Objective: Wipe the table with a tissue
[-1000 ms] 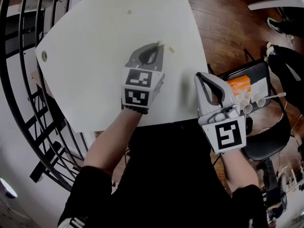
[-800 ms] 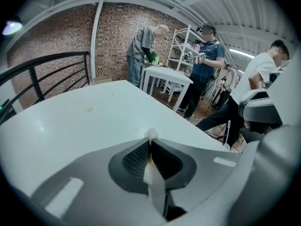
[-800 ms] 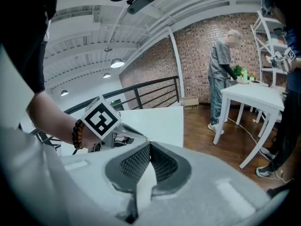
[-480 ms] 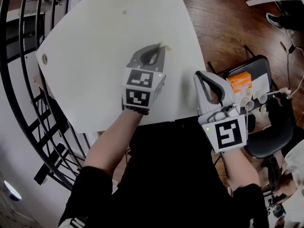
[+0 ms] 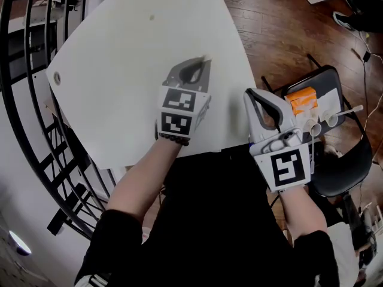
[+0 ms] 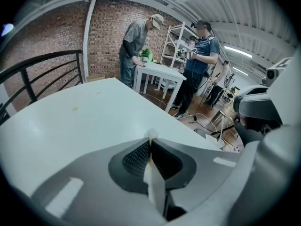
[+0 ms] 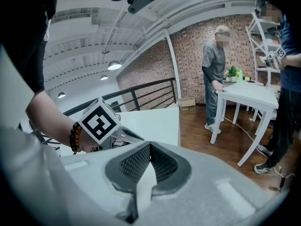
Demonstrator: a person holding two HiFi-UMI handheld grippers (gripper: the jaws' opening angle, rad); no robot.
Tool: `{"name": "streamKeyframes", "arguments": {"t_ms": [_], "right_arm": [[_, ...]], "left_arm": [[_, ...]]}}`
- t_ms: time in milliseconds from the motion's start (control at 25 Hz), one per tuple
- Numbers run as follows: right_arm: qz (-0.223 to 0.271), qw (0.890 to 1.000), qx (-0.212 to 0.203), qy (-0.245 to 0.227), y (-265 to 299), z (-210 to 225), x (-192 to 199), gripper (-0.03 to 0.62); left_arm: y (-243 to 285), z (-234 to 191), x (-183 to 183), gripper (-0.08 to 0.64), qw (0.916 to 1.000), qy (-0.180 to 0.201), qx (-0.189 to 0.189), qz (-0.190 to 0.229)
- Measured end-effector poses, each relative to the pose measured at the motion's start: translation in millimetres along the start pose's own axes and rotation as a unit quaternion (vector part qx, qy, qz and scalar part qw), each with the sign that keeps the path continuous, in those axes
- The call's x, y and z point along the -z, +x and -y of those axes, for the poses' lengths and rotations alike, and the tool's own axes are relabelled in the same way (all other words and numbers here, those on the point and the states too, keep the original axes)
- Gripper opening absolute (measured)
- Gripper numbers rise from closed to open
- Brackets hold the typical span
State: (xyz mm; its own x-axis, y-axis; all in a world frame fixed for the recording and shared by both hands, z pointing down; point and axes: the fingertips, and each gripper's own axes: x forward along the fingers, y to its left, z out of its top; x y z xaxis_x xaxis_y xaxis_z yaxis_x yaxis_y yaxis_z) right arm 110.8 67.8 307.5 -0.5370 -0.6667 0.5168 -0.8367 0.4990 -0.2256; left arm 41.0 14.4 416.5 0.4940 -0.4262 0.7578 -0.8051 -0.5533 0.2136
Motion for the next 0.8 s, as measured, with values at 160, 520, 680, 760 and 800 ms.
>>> {"name": "streamKeyframes", "arguments": {"t_ms": [160,520,680,760,800], "right_arm": [[0.002,1.000,0.002,0.002,-2.9,3.5,1.9,-0.008],[0.007,1.000,0.006,0.004,-4.5,5.8,-0.4,-0.008],[0.011,1.000,0.007,0.004,-4.0,7.9,-4.8,-0.008],[0.014,1.000,0.007,0.003,-3.9,8.0,-6.6,-0.008],[0.015,1.000,0.007,0.002,-4.0,7.8,-7.7,-0.008]], "left_arm": [[3.5,6.2,1.0,0.031,1.0000,0.009,0.001,0.000],[5.9,16.8,0.1,0.031,0.9998,-0.004,0.018,-0.004],[5.2,19.5,-8.1,0.031,0.9997,0.000,0.022,0.003],[3.6,18.7,-13.0,0.031,0.9998,0.001,0.021,0.006],[2.6,17.7,-15.4,0.031,0.9998,0.001,0.020,0.008]]}}
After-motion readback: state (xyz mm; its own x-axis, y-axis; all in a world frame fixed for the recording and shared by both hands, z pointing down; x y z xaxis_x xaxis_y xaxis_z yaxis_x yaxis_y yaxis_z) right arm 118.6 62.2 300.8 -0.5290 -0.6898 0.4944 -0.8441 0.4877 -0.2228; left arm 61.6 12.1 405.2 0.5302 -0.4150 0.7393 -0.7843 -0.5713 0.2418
